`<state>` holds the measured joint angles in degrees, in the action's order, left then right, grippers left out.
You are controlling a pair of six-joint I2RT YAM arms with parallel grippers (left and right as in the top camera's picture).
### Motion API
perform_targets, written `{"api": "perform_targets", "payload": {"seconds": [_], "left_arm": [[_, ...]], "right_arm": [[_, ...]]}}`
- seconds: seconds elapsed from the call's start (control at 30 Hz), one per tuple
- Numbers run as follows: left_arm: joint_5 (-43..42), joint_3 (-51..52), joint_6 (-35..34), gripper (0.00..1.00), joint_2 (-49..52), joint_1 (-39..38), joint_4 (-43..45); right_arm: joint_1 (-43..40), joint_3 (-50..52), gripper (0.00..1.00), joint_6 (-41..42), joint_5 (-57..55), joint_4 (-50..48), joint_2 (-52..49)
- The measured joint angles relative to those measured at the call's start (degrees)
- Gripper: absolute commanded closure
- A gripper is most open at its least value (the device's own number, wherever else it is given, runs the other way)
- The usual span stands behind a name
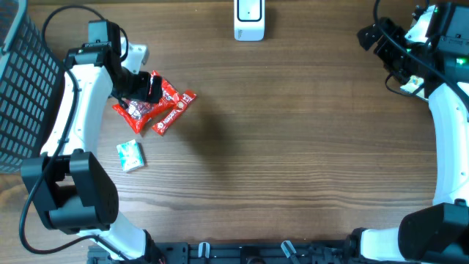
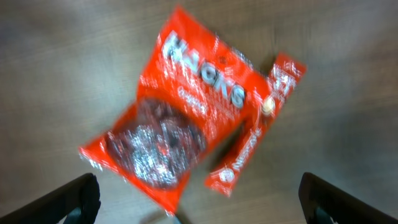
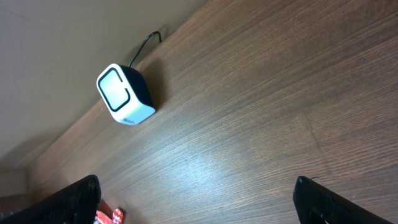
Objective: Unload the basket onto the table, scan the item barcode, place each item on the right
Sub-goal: 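Reach the left gripper down to the red Hacks candy bag, then grasp the top of the Hacks bag with the left gripper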
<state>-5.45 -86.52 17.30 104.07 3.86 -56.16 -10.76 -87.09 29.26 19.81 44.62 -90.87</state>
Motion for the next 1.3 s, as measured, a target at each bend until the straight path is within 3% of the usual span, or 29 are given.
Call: {"api": "perform_targets", "payload": {"seconds": [0.6,1.3], "left_arm": [[-1.0,0.0,22.6,0.03,9.0,-0.2,2.6],[-0.5,0.0,26.2,0.15,14.1,2.5,4.0]], "right_arm": [[0.0,0.0,0.00,0.0,0.0,0.0,0.0],[0.0,0.0,0.00,0.0,0.0,0.0,0.0]]}}
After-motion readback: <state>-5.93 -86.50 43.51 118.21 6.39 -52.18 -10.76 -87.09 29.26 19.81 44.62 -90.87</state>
